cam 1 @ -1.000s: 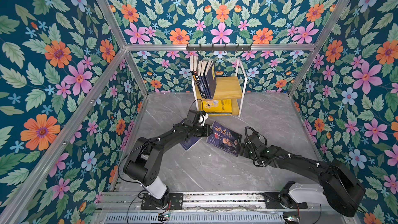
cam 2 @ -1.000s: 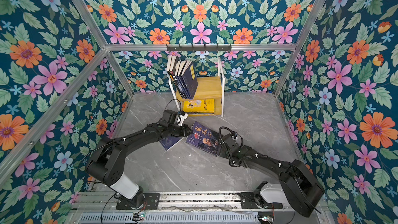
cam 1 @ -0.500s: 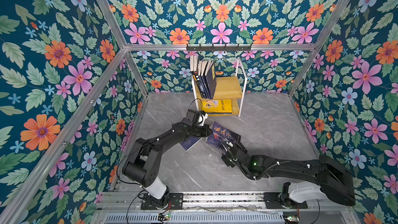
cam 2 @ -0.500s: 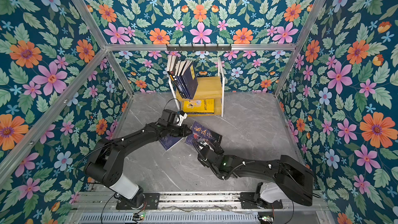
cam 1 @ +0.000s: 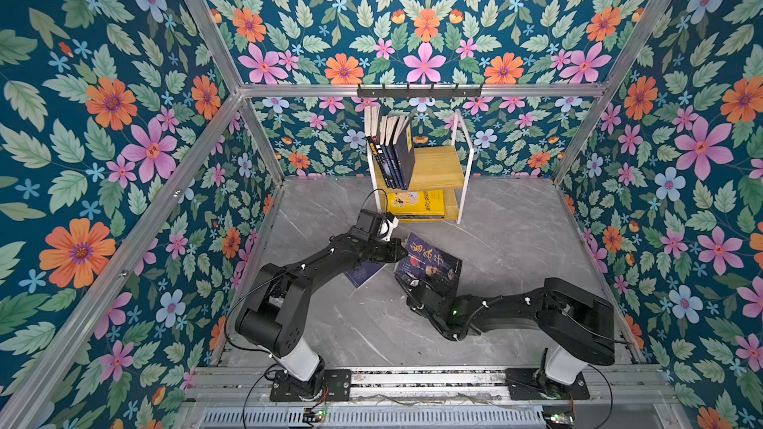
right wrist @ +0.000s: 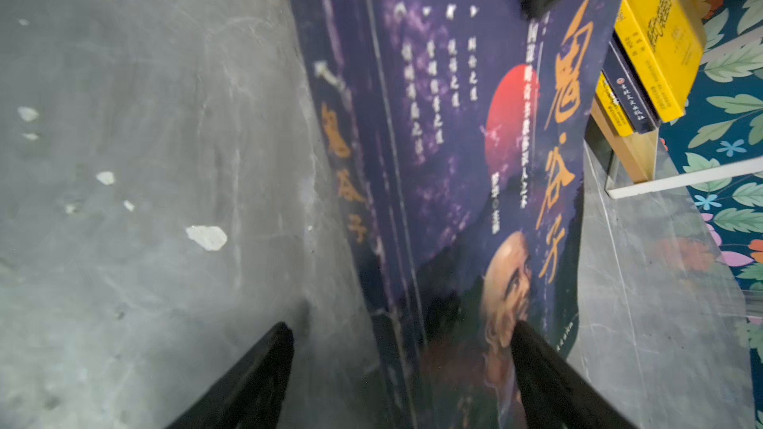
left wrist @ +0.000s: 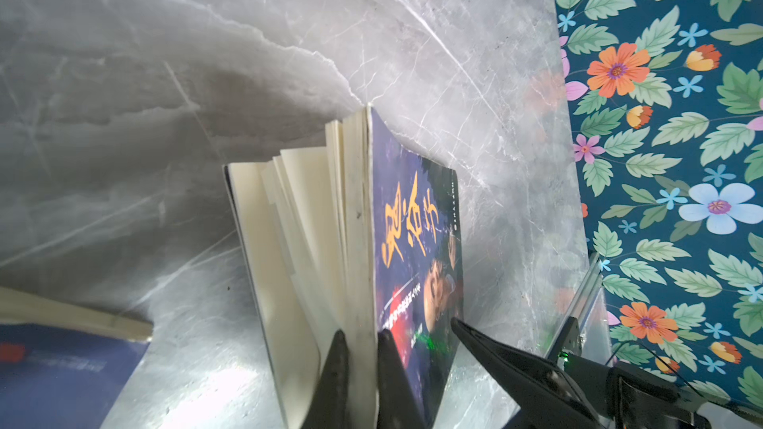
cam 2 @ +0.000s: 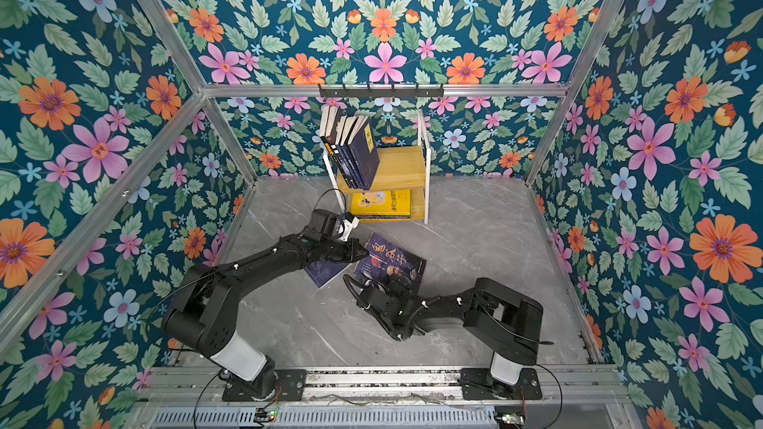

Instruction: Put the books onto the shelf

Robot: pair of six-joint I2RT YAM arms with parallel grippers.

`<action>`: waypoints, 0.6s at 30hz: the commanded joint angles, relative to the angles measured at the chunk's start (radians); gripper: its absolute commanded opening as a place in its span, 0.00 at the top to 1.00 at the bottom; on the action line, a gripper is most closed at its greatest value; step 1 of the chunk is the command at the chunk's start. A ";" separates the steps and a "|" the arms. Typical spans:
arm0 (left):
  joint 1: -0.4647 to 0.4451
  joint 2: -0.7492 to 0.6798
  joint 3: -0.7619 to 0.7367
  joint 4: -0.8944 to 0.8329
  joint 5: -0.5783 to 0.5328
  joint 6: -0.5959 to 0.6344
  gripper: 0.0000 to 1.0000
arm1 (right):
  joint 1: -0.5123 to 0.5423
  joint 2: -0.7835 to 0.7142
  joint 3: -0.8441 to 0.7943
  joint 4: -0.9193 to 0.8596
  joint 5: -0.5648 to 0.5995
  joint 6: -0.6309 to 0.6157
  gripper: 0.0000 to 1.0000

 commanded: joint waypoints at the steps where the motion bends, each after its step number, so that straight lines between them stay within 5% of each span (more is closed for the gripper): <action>1: 0.001 -0.004 0.007 0.007 0.018 -0.001 1.00 | 0.000 0.013 -0.002 -0.004 0.066 0.017 0.22; 4: 0.005 0.005 -0.005 0.036 0.034 -0.006 1.00 | 0.000 0.026 -0.025 0.029 0.068 -0.010 0.37; 7: 0.013 0.007 0.004 0.015 0.026 -0.004 1.00 | 0.002 0.024 -0.012 -0.021 0.101 -0.005 0.67; 10: 0.015 0.004 -0.016 0.037 0.025 -0.012 1.00 | 0.002 -0.002 -0.051 0.038 0.101 -0.023 0.83; 14: 0.019 -0.002 0.000 0.008 -0.006 0.014 0.53 | 0.004 -0.014 -0.012 -0.072 0.114 -0.023 1.00; 18: 0.042 -0.033 -0.018 0.023 -0.037 0.032 0.35 | 0.009 -0.024 -0.016 -0.075 0.119 -0.054 1.00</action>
